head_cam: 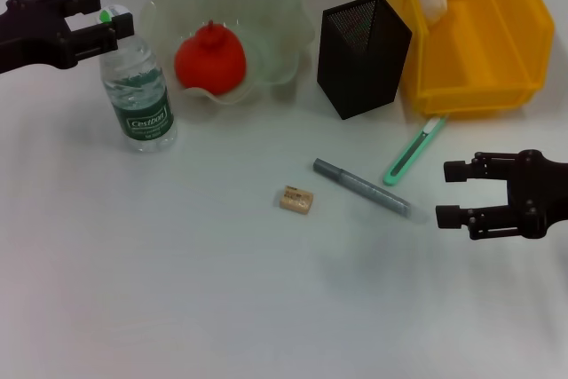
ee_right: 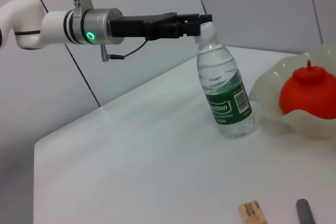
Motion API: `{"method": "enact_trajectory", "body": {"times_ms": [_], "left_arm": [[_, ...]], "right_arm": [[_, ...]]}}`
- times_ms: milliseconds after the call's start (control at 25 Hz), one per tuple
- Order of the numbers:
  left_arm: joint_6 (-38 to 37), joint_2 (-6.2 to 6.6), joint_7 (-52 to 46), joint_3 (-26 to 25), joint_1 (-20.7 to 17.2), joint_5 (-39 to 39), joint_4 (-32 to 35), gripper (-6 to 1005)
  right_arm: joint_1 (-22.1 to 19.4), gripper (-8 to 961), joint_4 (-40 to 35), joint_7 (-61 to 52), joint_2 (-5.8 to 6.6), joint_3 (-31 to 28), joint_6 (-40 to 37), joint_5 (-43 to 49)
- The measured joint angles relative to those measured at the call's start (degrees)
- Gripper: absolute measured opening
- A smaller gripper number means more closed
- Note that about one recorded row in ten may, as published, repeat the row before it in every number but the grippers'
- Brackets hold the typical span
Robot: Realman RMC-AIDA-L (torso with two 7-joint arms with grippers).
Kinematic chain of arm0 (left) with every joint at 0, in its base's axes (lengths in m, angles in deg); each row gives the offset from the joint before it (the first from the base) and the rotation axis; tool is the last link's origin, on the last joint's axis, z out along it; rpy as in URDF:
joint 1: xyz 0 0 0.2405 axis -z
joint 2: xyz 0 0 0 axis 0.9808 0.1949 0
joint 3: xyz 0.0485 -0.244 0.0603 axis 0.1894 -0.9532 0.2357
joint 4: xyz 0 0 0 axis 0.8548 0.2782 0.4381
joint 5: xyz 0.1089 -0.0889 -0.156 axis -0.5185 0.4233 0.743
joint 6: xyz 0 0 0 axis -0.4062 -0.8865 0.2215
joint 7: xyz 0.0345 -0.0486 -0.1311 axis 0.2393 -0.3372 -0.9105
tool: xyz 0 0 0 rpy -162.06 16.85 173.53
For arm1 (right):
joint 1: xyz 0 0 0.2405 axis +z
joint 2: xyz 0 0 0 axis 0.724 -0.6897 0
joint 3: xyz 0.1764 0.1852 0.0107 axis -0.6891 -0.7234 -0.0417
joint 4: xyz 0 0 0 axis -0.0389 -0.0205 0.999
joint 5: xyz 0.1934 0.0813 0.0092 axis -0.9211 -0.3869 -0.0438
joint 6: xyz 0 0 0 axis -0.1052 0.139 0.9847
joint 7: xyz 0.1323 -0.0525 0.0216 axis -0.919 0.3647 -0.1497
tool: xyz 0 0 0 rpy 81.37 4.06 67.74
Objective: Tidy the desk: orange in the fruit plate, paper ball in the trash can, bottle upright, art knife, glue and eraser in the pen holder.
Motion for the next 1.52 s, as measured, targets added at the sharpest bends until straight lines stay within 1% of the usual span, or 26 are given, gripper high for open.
{"method": "enact_trajectory", "body": {"times_ms": [120,240,320,360,400,480,600,640,680,720,760,840,880,920,960,1000,1040,1080,1120,1160,1200,1240,1320,1360,1400,1520], "left_arm": [[-0.52,0.10,0.02,0.03,-0.01,0.32,0.20,653],[-4.25,0.84,-0.98,-0.21,-0.63,4.25,1.92,704],[-10.20,2.50,-3.08,-0.49,-1.87,10.77,4.39,737],[-15.73,4.12,-5.10,-0.55,-2.55,14.96,5.64,754],[-15.73,4.12,-5.10,-0.55,-2.55,14.96,5.64,771],[-24.06,6.28,-6.68,-0.02,-2.95,17.28,5.27,805],[-30.60,7.14,-6.51,2.41,-3.41,15.54,3.04,802],[-30.60,7.14,-6.51,2.41,-3.41,15.54,3.04,801],[-31.02,6.63,-2.85,6.74,-4.40,10.01,-1.42,800],[-31.02,6.63,-2.85,6.74,-4.40,10.01,-1.42,800],[-30.65,6.05,0.62,7.92,-4.73,7.27,-4.02,800],[-30.65,6.05,0.62,7.92,-4.73,7.27,-4.02,799],[-29.71,4.48,9.48,8.14,-5.16,2.74,-9.29,799],[-29.02,4.06,11.39,8.06,-5.34,1.89,-10.44,799],[-27.53,3.41,14.09,8.01,-5.56,0.90,-12.10,799],[-27.53,3.41,14.09,8.01,-5.56,0.90,-12.10,799],[-26.26,2.95,15.89,8.03,-5.76,0.34,-13.29,799],[-23.41,2.03,18.43,8.28,-6.07,-0.77,-15.26,799],[-22.55,1.72,19.14,8.36,-6.12,-1.23,-15.81,798],[-21.67,1.43,19.64,8.41,-6.16,-1.69,-16.31,798],[-20.87,1.10,19.99,8.45,-6.18,-2.17,-16.66,798],[-20.46,0.97,20.09,8.46,-6.19,-2.30,-16.72,798],[-19.99,0.68,20.14,8.48,-6.28,-2.68,-16.78,798],[-19.96,0.63,20.13,8.45,-6.32,-2.82,-16.79,798],[-19.96,0.63,20.13,8.45,-6.32,-2.82,-16.79,797],[-19.93,0.57,19.69,8.31,-6.24,-2.85,-16.82,797]], "right_arm": [[0.05,816,0.00,-0.01,0.00,0.00,0.05,0.00],[0.10,816,0.00,-0.01,0.00,-0.05,0.08,-0.03],[0.13,816,0.00,-0.04,0.00,-0.09,0.08,-0.51],[0.14,816,0.08,-0.04,0.02,-0.10,0.13,-1.27],[0.14,816,0.08,-0.04,0.02,-0.10,0.13,-1.27],[0.27,817,0.11,-0.15,0.03,-0.10,0.36,-2.02],[0.90,817,-0.09,-1.87,0.01,-0.11,0.69,-3.25],[1.25,817,-0.46,-3.23,0.02,-0.10,0.72,-3.48],[1.74,817,-1.17,-4.93,0.06,0.00,0.73,-3.65],[2.49,817,-2.38,-7.52,0.22,0.17,0.66,-3.67],[4.14,817,-6.22,-13.82,0.44,1.13,0.12,-3.41],[5.16,816,-8.64,-17.41,0.59,2.42,-0.22,-3.02],[6.08,816,-10.80,-20.63,0.80,3.97,-0.43,-2.63],[7.23,816,-13.00,-24.14,1.12,6.22,-0.63,-2.13],[10.14,816,-16.40,-31.44,1.86,11.32,-0.64,0.28],[10.14,816,-16.40,-31.44,1.86,11.32,-0.64,0.28],[11.61,816,-17.42,-34.29,2.08,13.27,-0.63,1.84],[13.31,816,-18.05,-36.80,2.28,15.13,-0.62,3.70],[15.49,815,-18.38,-38.85,2.34,16.95,-0.62,5.93],[18.54,815,-18.40,-40.41,2.07,19.12,-0.48,9.72],[18.54,815,-18.40,-40.41,2.07,19.12,-0.48,9.72],[20.08,815,-18.36,-40.74,1.55,20.33,-0.31,12.39],[22.04,815,-18.65,-40.75,0.07,23.18,0.97,18.24],[23.16,815,-19.01,-40.15,-1.25,26.28,2.77,23.17],[23.16,814,-19.01,-40.15,-1.25,26.28,2.77,23.17],[23.82,814,-19.17,-37.75,-2.43,30.08,5.17,26.76]]}}
